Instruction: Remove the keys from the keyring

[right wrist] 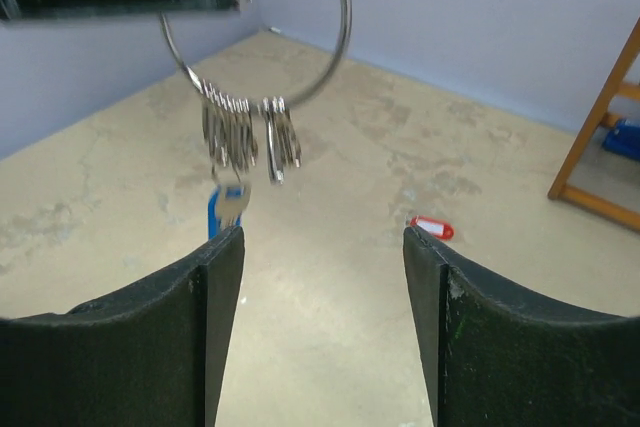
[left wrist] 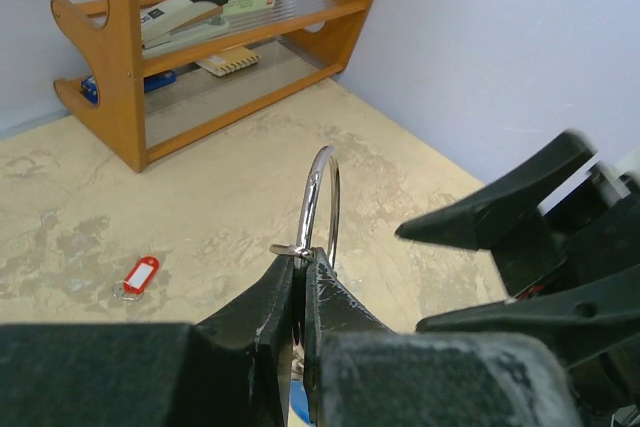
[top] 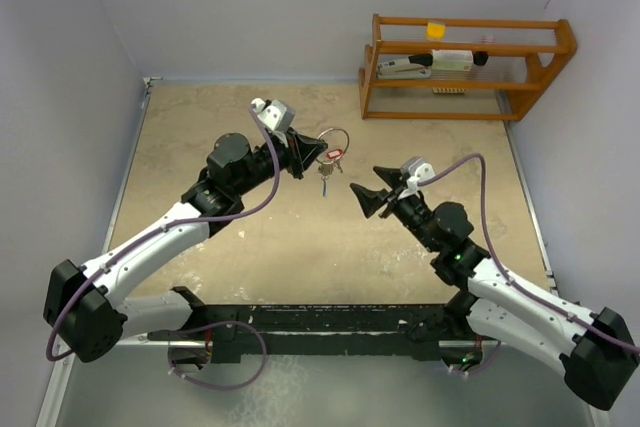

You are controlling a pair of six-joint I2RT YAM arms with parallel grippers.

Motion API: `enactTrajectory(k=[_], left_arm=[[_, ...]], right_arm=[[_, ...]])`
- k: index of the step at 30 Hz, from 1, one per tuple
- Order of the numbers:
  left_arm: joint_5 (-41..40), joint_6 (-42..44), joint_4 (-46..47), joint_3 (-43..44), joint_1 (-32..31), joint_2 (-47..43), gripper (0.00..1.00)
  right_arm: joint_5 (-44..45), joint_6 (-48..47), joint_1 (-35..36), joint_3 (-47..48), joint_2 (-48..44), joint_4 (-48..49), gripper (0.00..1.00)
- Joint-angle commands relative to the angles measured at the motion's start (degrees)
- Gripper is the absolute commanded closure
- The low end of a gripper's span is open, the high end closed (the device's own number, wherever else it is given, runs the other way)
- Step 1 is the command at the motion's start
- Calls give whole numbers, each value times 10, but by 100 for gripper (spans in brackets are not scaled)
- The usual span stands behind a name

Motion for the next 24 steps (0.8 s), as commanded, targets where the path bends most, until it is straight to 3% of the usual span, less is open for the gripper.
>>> enactTrajectory(k=[1, 10, 18, 24], left_arm=[[-13, -17, 38, 26, -2, -32, 100], [-17, -32, 57, 28, -9, -43, 100], [-23, -34, 57, 26, -15, -50, 100], [-20, -33, 50, 26, -22, -55, 100]], right_arm=[[-14, -3, 13, -67, 13, 167, 34], [66, -74, 97, -84, 87, 294, 37], [92, -123, 133, -53, 171, 360, 29], [110, -144, 138, -29, 217, 394, 28]])
